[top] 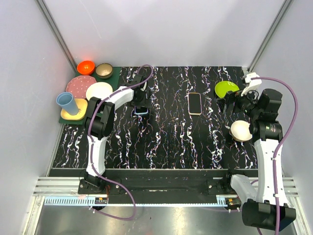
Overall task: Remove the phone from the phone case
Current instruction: Adjust the phone at the center of the board.
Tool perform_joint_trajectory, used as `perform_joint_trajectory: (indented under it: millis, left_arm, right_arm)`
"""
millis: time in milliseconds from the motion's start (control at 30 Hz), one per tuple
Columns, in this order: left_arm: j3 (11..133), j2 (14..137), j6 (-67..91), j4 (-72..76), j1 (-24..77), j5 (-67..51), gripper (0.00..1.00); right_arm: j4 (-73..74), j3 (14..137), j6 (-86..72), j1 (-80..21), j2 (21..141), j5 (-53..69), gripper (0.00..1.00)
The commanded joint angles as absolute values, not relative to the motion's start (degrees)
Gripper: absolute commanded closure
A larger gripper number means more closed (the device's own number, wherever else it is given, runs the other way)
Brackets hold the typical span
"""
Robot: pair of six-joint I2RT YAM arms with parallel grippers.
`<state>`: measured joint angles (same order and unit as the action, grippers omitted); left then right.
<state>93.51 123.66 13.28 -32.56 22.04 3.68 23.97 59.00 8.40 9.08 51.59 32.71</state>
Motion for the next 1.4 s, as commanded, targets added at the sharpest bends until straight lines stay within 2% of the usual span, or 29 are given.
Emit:
perform_joint_trajectory:
  millis: [0,267,800,1167,1367]
  left_arm:
    - [95.62,123.66,10.9,-32.78,22.24,5.8,0.13]
    - [94.83,122.35,5.9,-32.78,22.32,6.68,0.38]
    - [88.87,117.51,-7.46,-27.08,25.48,-1.4,0.37]
    - [85.43,113.91,-14.23,-25.84,29.0,-12.12,0.4]
    - [84.38,113.12,-19.24,-25.49,31.55,-16.26,0.37]
  right_arm:
    - [23.91,58.97,8.96,8.61,50.89,34.37,0.0]
    - [23.82,59.06,8.88,8.61,51.06,34.45,0.0]
    - [23.82,58.89,8.53,8.61,50.45,34.63,0.0]
    - [23.91,58.8,8.44,8.61,50.19,34.72,0.0]
    - [23.91,58.71,8.44,8.61,50.19,34.8,0.0]
